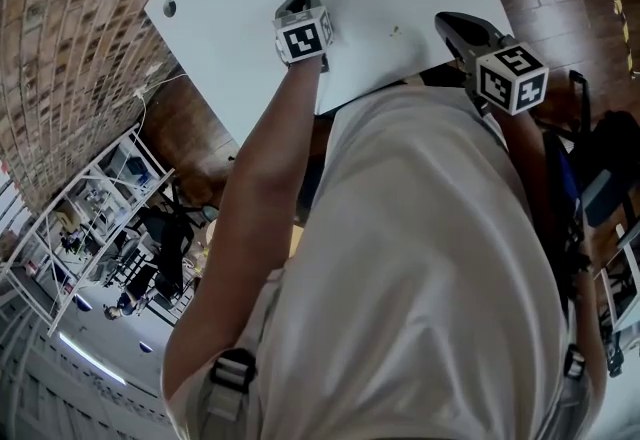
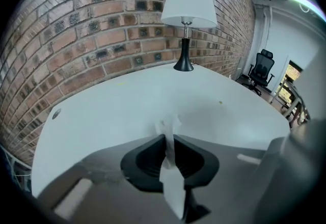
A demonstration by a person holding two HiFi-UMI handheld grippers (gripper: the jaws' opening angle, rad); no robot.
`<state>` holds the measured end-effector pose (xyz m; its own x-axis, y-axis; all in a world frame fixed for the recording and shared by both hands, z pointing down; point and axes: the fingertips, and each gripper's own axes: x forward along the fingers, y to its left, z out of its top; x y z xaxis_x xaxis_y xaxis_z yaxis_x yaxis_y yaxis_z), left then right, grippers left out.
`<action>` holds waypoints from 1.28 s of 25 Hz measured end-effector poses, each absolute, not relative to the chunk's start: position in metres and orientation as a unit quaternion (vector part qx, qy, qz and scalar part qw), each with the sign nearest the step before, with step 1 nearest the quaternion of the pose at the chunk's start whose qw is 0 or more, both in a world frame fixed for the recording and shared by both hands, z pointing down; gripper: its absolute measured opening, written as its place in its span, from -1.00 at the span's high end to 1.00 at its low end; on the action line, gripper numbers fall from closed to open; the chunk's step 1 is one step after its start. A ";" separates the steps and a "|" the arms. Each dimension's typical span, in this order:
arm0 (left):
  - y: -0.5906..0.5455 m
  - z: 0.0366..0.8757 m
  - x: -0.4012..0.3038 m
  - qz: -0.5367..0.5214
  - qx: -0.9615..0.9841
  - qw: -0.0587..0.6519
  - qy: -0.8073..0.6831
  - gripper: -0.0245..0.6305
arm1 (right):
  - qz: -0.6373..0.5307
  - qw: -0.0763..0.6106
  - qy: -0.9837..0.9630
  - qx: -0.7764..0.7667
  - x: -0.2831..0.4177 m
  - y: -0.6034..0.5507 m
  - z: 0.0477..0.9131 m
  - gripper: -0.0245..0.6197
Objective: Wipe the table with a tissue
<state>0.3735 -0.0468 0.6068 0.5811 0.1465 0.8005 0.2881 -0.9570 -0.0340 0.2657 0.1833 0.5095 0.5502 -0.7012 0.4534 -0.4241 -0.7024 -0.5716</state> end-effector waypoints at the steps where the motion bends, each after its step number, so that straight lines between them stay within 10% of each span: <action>1: -0.042 0.606 0.370 -0.442 -0.885 0.077 -0.127 0.80 | -0.342 0.202 0.330 -0.856 0.266 0.184 0.508 0.90; 14: 0.051 0.599 0.297 -0.457 -0.846 -0.058 -0.267 0.80 | -0.336 0.202 0.362 -0.846 0.284 0.206 0.503 0.90; 32: 0.083 0.611 0.254 -0.448 -0.816 0.163 -0.328 0.80 | -0.349 0.193 0.401 -0.824 0.274 0.210 0.511 0.90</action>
